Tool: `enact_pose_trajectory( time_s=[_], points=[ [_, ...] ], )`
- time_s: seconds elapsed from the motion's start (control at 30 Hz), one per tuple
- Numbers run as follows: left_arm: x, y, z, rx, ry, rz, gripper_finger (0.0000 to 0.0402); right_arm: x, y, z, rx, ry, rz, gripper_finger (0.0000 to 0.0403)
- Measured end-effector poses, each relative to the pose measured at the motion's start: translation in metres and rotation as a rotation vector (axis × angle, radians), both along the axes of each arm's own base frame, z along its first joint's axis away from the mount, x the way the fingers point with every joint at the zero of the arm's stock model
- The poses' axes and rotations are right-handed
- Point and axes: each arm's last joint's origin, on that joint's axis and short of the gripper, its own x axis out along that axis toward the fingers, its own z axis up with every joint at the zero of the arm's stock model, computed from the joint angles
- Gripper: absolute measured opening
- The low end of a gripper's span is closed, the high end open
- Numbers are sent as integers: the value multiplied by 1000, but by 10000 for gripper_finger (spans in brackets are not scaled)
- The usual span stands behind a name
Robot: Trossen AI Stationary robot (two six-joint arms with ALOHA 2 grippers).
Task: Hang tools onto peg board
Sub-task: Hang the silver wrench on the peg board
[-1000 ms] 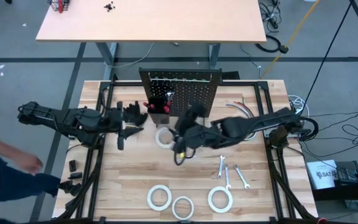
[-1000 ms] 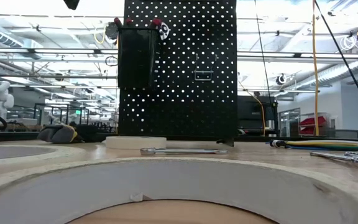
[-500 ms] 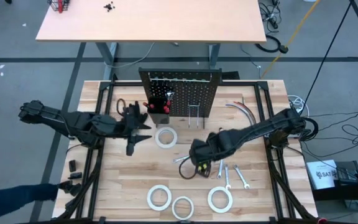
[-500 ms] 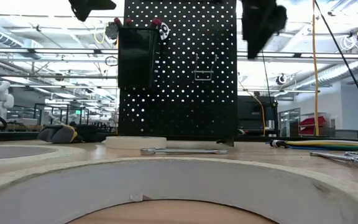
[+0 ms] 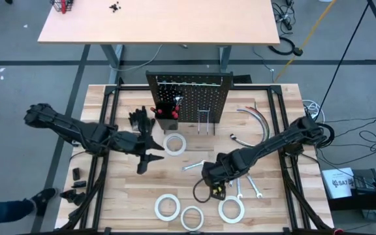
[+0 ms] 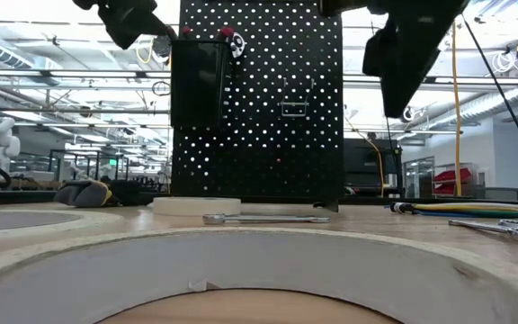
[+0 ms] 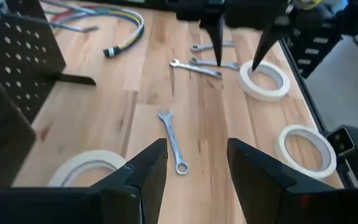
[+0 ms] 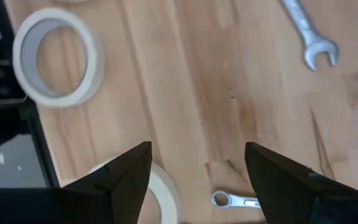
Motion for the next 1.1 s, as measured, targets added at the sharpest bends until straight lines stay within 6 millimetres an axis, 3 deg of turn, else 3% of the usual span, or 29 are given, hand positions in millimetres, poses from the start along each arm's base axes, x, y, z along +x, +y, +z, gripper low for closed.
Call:
enact_pose_trajectory(
  time_s=[0.57,0.83,1.0,1.1],
  points=[
    [21,-40,-49,-127,226,72,171,-24,35,-2,-63,31,266,251],
    [20,-58,-59,-127,264,33,171,-36,50,-3,-68,68,242,251],
    [17,-65,-62,-81,268,-24,171,-43,52,-11,-96,111,41,251],
    [14,-71,-62,-40,262,-74,171,-44,54,-8,-127,75,84,251]
  ],
)
